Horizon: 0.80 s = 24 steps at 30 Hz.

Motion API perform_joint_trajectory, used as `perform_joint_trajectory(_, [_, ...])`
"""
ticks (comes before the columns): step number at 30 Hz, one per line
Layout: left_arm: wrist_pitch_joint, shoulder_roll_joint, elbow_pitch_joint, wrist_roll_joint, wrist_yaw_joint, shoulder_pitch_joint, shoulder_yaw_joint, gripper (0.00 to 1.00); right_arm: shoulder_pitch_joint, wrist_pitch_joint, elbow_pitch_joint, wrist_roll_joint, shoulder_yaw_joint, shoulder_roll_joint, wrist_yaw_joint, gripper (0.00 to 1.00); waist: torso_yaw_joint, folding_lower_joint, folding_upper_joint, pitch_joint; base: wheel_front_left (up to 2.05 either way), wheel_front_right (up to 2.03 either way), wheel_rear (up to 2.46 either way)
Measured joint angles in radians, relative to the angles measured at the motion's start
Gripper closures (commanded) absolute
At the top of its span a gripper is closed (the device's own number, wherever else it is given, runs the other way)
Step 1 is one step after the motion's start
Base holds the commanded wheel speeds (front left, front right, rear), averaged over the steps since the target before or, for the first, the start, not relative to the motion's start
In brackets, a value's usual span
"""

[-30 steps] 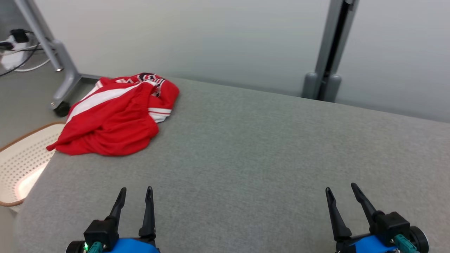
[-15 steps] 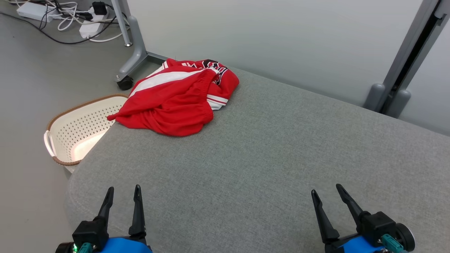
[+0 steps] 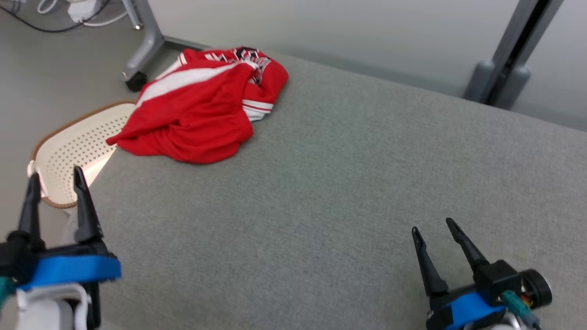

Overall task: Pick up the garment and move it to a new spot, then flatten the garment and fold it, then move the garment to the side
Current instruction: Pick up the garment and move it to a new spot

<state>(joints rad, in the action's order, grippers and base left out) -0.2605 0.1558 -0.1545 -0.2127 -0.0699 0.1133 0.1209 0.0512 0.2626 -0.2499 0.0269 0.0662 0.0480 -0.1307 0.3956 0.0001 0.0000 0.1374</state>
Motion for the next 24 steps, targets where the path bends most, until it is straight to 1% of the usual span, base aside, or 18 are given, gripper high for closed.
perform_joint_trajectory(4, [0.043, 0.092, 0.049, 0.001, -0.001, 0.152, 0.032, 0.00, 0.033, 0.000, 0.021, 0.040, -0.014, 0.000, 0.000, 0.00, -0.052, 0.0000, 0.0000, 0.070, 0.00, 0.00, 0.00])
perform_joint_trajectory(7, [0.088, 0.161, 0.052, 0.001, -0.010, 0.293, 0.041, 0.00, 0.058, 0.000, 0.044, 0.084, -0.015, 0.000, 0.000, 0.00, -0.098, 0.0001, 0.0000, 0.135, 0.00, 0.00, 0.00])
perform_joint_trajectory(9, [0.113, 0.195, 0.019, -0.009, -0.021, 0.393, 0.035, 0.00, 0.071, 0.000, 0.064, 0.110, -0.014, 0.000, 0.000, 0.00, -0.127, 0.0003, 0.0000, 0.176, 0.00, 0.00, 0.00])
perform_joint_trajectory(12, [0.150, 0.248, -0.088, -0.041, -0.040, 0.518, 0.025, 0.00, 0.079, 0.000, 0.114, 0.127, -0.020, 0.000, 0.000, 0.00, -0.173, 0.0002, 0.0000, 0.240, 0.00, 0.00, 0.00])
perform_joint_trajectory(15, [0.189, 0.279, -0.209, -0.062, -0.047, 0.631, -0.009, 0.00, 0.073, -0.002, 0.188, 0.175, -0.066, 0.000, 0.000, 0.00, -0.209, 0.0002, 0.0000, 0.301, 0.00, 0.00, 0.00])
perform_joint_trajectory(18, [0.230, 0.283, -0.333, -0.081, -0.054, 0.697, -0.056, 0.00, 0.049, -0.017, 0.270, 0.222, -0.122, 0.000, 0.000, 0.00, -0.237, 0.0003, 0.0000, 0.359, 0.00, 0.00, 0.00])
perform_joint_trajectory(21, [0.260, 0.292, -0.441, -0.112, -0.055, 0.748, -0.104, 0.00, 0.029, -0.030, 0.346, 0.238, -0.161, 0.000, 0.000, 0.00, -0.256, 0.0002, 0.0000, 0.407, 0.00, 0.00, 0.00])
perform_joint_trajectory(24, [0.268, 0.312, -0.517, -0.130, -0.060, 0.799, -0.163, 0.00, 0.014, -0.041, 0.407, 0.240, -0.173, 0.001, 0.000, 0.00, -0.269, 0.0002, 0.0000, 0.446, 0.00, 0.00, 0.00])
